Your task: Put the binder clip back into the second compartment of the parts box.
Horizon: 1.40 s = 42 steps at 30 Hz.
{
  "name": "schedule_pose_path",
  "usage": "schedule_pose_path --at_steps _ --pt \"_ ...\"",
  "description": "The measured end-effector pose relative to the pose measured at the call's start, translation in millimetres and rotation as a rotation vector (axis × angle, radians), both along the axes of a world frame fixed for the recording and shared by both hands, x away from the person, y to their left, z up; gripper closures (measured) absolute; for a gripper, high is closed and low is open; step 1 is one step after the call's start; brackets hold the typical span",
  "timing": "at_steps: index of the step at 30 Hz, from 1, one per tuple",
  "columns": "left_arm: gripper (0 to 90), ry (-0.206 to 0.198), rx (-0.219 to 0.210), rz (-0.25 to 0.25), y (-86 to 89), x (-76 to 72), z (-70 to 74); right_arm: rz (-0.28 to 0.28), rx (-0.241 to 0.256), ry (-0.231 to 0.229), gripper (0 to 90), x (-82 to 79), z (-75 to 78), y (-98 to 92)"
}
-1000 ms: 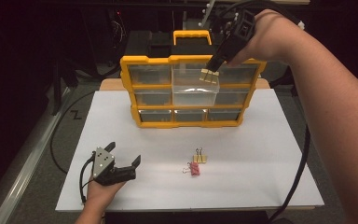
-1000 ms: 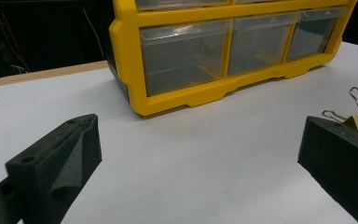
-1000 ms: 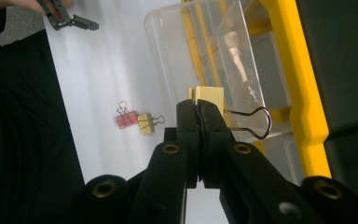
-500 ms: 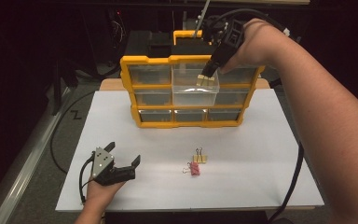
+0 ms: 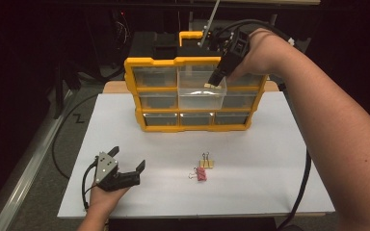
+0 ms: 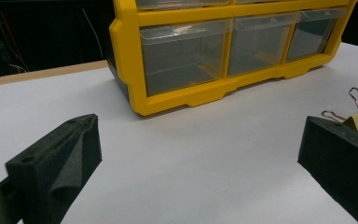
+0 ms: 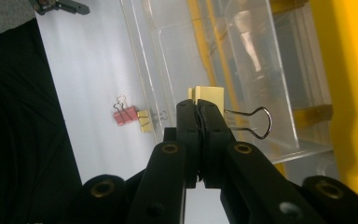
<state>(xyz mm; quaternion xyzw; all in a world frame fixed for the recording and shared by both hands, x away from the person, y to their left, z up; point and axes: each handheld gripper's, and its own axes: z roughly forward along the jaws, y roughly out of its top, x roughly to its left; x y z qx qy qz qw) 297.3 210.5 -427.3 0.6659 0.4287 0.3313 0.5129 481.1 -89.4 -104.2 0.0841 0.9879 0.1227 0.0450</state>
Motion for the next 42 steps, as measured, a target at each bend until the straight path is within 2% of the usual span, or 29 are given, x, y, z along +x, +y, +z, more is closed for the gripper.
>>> schedule_pose_path --at_steps 2,3,11,18,25,31,42 --pt "0.2 0.001 0.001 0.0 0.1 0.1 -0.1 -0.005 0.014 -0.013 80.0 -0.8 2.9 -0.8" --pt "0.2 0.002 0.002 0.0 0.1 0.2 -0.2 -0.008 0.018 -0.014 78.8 -1.8 4.1 -1.4" --pt "0.2 0.005 0.005 -0.001 -0.9 0.5 -0.8 -0.013 0.003 -0.025 73.2 -13.9 9.8 -15.1" --pt "0.2 0.008 0.011 -0.004 -2.2 1.0 -1.2 -0.023 -0.011 -0.015 71.4 -27.3 7.3 -33.2" --pt "0.2 0.012 0.014 -0.004 -3.1 1.2 -1.3 -0.029 -0.028 -0.01 68.2 -41.2 -1.8 -49.9" --pt "0.2 0.012 0.016 -0.007 -4.2 1.1 -1.5 -0.048 -0.04 -0.014 61.3 -49.6 -12.9 -63.3" --pt "0.2 0.013 0.02 -0.008 -4.3 1.0 -1.4 -0.068 -0.038 -0.003 51.3 -56.9 -41.9 -77.2"
